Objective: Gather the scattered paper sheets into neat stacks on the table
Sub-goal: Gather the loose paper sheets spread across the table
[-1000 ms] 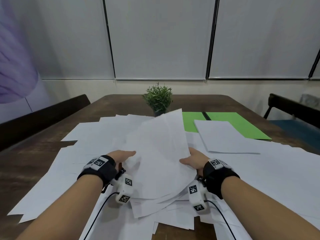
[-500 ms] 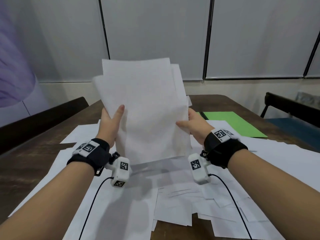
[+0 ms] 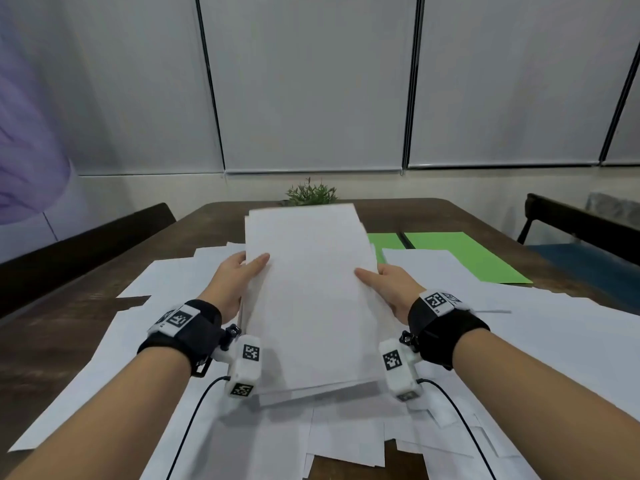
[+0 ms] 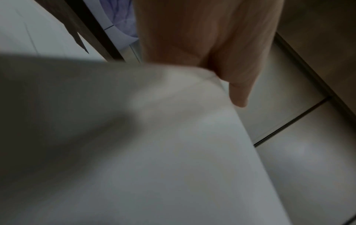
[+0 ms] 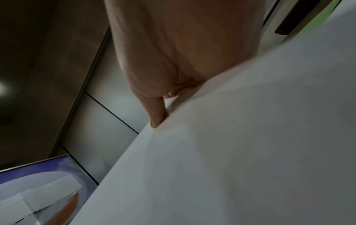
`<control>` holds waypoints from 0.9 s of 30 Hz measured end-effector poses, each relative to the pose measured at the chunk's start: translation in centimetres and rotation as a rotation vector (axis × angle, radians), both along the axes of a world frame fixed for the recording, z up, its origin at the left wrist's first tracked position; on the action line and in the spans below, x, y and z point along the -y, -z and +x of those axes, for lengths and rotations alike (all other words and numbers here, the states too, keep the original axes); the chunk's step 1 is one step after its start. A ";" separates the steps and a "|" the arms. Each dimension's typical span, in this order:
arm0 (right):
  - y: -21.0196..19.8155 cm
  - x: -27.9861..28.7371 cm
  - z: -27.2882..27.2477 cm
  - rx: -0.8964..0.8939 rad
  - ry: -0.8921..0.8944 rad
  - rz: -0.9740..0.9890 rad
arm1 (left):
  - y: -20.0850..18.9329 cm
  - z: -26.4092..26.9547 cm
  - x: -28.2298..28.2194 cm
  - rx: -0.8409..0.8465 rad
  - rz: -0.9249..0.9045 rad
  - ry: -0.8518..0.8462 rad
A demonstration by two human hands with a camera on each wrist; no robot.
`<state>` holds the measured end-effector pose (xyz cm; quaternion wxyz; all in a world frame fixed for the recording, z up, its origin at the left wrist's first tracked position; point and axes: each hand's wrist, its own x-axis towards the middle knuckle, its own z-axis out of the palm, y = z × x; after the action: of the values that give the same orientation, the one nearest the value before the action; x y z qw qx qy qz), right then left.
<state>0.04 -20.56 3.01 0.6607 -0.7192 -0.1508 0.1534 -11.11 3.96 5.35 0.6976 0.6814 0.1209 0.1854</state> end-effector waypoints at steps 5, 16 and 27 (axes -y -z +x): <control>0.3 -0.4 -0.2 -0.006 -0.062 -0.102 | 0.6 0.3 -0.8 -0.116 -0.015 -0.022; -1.3 -0.4 0.5 0.090 0.014 0.044 | -3.2 -0.9 0.3 0.238 0.209 0.064; -3.4 -1.3 -0.4 0.275 0.072 0.223 | -4.2 -0.2 2.3 0.440 0.212 -0.147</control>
<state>-0.40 -19.24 6.43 0.7145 -0.6607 -0.2298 0.0123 -11.36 1.62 9.59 0.6164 0.6834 -0.0048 0.3912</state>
